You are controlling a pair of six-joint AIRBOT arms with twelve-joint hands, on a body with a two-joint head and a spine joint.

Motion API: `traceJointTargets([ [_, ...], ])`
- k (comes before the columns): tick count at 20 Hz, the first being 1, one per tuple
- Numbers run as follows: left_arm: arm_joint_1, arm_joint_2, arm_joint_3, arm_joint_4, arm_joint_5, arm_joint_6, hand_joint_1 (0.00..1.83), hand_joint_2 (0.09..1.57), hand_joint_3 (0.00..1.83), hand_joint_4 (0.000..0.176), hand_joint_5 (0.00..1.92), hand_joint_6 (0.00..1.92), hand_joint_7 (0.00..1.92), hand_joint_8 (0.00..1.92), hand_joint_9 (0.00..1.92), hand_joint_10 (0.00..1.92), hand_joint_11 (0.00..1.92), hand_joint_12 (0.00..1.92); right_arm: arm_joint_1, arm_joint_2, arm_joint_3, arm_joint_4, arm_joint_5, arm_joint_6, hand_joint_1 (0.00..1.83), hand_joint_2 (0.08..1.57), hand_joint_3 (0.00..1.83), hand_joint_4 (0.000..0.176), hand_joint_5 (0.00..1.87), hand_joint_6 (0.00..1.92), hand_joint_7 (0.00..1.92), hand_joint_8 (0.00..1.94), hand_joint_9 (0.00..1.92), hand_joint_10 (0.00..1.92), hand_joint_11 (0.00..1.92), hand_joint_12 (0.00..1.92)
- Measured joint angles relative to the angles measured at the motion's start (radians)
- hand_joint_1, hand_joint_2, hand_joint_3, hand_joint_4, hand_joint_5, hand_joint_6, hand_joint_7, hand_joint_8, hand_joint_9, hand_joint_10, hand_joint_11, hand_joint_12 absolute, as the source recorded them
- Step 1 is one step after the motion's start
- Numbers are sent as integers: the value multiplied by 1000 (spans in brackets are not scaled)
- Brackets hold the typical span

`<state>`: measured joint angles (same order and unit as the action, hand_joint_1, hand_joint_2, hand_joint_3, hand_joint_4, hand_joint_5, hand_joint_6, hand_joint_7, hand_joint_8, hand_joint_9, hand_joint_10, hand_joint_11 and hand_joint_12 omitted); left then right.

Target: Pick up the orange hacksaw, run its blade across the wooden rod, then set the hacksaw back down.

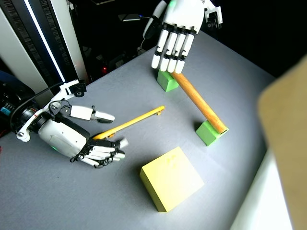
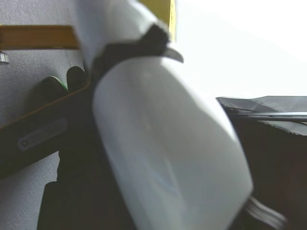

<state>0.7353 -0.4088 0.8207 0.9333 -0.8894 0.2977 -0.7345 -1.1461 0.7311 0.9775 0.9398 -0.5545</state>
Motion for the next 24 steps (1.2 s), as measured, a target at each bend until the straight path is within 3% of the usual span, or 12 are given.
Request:
traceJointTargets([
  [3,-3,-1,3,3,-27,0,21,1272,1,0,130,0,128,0,88,0,0,253,56,36,-26,-3,8,-8,477,1021,2,0,43,0,0,0,2,0,0,344],
  [6,-3,-11,4,0,-54,-3,1,1276,1,0,139,2,144,2,101,2,0,277,112,71,-62,2,8,-35,416,1054,4,0,40,5,0,0,3,1,0,304],
  [9,-3,-13,4,5,-74,-5,55,1263,0,0,163,4,151,3,110,3,0,320,175,101,-67,-48,-3,-60,466,1079,5,0,152,14,145,14,150,24,0,756],
  [11,-3,-13,4,5,-79,-6,105,1264,0,0,225,5,243,5,240,17,0,554,245,123,-26,-192,-85,-62,485,1131,1,0,556,55,628,58,618,123,325,1138],
  [12,-3,-14,4,5,-82,-6,123,1275,0,0,299,11,343,11,337,28,0,758,278,130,8,-314,-146,-39,469,1147,0,0,687,52,800,76,787,196,475,1189],
  [14,-5,-19,5,2,-86,-7,222,1292,1,0,684,61,720,67,741,177,225,1197,353,147,98,-740,-285,114,489,1155,1,0,1035,176,1160,282,1018,735,825,1345],
  [15,-6,-19,5,5,-88,-7,241,1299,0,0,791,53,847,68,794,368,305,1324,394,150,158,-1080,-325,254,488,1160,1,0,983,536,1087,652,996,1008,858,1437],
  [16,-6,-19,5,5,-91,-7,297,1309,2,0,690,600,795,469,686,971,391,1554,407,153,179,-1236,-328,314,494,1161,1,0,839,1080,993,1077,995,1248,910,1513],
  [17,-6,-19,5,6,-90,-7,353,1317,3,0,520,1286,620,1154,596,1554,486,1845,414,158,220,-1502,-298,410,507,1161,1,0,685,1467,921,1470,979,1546,929,1688],
  [18,-5,-19,5,7,-90,-7,327,1333,4,0,463,1570,548,1500,578,1797,524,1906,414,158,256,-1634,-262,449,514,1160,2,0,653,1705,906,1706,985,1767,941,1869],
  [20,-5,-19,2,5,-91,-7,353,1352,4,0,453,1897,618,1887,692,1916,672,1920,414,156,347,-1916,-74,397,553,1167,1,0,906,1912,1086,1932,1199,1915,1189,1919],
  [24,-5,-19,2,5,-92,-8,447,1337,0,0,852,1921,1056,1921,1132,1921,1176,1921,503,151,435,-2223,283,244,448,1264,11,0,1170,1921,1342,1941,1520,1921,1620,1921],
])
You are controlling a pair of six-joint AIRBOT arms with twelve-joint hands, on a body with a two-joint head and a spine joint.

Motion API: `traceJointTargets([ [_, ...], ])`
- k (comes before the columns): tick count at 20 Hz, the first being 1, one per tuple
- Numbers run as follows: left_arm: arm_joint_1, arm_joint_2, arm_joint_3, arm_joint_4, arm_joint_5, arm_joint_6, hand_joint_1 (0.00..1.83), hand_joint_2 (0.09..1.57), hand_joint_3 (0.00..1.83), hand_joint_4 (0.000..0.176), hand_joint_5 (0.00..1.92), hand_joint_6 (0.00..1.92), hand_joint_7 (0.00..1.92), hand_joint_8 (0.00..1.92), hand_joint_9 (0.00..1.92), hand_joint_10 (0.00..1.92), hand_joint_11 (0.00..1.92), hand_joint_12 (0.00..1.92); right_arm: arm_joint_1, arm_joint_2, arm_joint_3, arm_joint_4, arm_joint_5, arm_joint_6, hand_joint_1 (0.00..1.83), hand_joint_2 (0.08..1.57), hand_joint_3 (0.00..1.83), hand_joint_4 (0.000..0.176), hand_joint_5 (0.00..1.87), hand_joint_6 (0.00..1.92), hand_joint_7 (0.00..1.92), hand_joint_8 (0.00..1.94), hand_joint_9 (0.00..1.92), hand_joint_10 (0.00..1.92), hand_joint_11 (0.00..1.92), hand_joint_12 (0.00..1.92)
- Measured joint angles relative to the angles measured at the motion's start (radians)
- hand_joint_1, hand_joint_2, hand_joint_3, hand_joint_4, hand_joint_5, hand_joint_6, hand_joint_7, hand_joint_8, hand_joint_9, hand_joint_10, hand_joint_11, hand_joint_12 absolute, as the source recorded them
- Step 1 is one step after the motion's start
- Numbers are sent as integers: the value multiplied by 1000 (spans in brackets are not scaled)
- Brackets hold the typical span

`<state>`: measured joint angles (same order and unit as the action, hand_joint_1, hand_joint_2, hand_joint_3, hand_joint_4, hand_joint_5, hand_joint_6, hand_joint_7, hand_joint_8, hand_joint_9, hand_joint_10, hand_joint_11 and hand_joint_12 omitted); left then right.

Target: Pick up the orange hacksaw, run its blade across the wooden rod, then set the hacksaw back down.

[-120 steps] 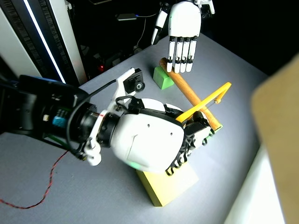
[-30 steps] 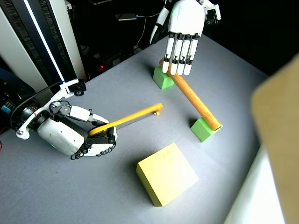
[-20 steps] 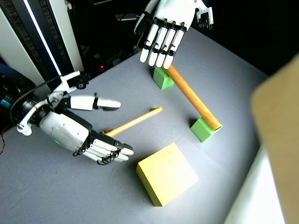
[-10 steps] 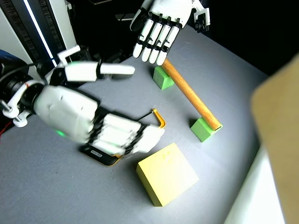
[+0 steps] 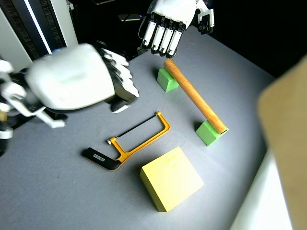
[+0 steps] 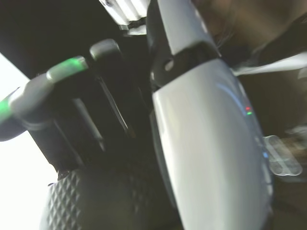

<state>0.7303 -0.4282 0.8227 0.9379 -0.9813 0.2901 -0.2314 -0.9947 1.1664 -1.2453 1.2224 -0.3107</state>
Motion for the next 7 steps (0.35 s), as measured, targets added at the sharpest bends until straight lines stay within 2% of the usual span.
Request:
traceJointTargets([
  [2,0,0,0,0,-2,0,388,1360,5,0,1046,1921,1162,1921,1239,1921,1311,1921,90,-19,43,-122,135,-46,389,1327,17,0,1215,1921,1406,1941,1550,1921,1656,1921],
  [3,0,0,0,1,-2,0,352,1379,9,0,1165,1921,1260,1921,1331,1921,1422,1921,123,-34,73,-152,197,-31,391,1345,16,0,1226,1921,1404,1941,1542,1921,1653,1921],
  [4,0,0,0,-1,-5,0,336,1390,8,0,1212,1921,1311,1921,1392,1921,1494,1921,132,-42,97,-165,246,3,391,1360,14,0,1215,1921,1386,1941,1530,1921,1646,1921],
  [7,0,0,3,-1,-10,0,253,1424,6,0,1356,1921,1439,1921,1527,1921,1639,1921,132,-47,115,-290,294,-16,507,1369,4,0,1188,1921,1339,1941,1496,1921,1617,1921],
])
